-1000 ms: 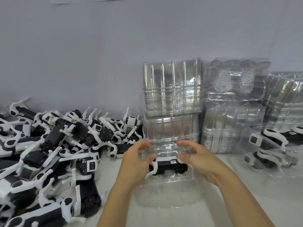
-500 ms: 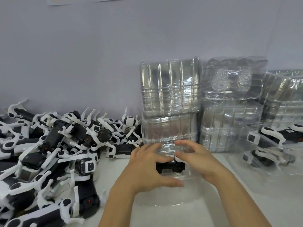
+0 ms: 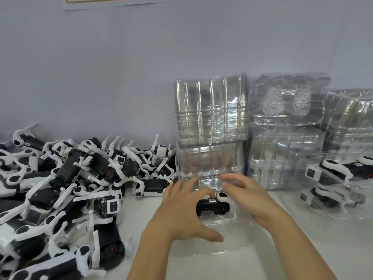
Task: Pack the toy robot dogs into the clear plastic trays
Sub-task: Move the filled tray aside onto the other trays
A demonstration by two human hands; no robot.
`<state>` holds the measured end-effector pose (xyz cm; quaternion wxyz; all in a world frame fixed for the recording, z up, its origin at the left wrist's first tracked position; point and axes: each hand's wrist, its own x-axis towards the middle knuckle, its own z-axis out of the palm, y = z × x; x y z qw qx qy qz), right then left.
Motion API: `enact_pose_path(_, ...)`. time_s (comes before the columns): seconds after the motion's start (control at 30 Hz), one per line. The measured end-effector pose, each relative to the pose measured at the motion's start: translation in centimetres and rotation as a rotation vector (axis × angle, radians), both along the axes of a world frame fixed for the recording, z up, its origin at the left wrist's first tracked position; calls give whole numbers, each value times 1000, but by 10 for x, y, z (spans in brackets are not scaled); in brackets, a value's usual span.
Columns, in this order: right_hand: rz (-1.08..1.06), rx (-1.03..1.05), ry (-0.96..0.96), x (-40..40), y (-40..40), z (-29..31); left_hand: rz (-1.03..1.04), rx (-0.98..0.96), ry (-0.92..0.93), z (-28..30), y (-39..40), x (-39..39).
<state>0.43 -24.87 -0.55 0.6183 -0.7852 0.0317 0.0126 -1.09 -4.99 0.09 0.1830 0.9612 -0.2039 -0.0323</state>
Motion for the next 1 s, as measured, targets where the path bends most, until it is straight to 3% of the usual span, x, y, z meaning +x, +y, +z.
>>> enact_pose_path(0.3, -71, 45, -62, 0, -14, 8, 30, -130, -41, 6, -1, -4)
enact_pose_path(0.4, -191, 157, -155, -1, -25, 21, -4, -241, -43, 21, 4, -6)
enact_pose_path(0.53, -311, 324, -276, -6, -32, 38, -69, -631, -39, 44, 14, -12)
enact_pose_path(0.7, -263, 407, -442, -14, -11, 53, -51, -1129, 5, 54, 26, -13)
enact_pose_path(0.87, -112, 237, -729, -25, 35, 64, 143, -1514, 176, 52, 30, -13)
enact_pose_path(1.0, 120, 46, -732, -30, 59, 62, 233, -1803, 258, 50, 29, -17)
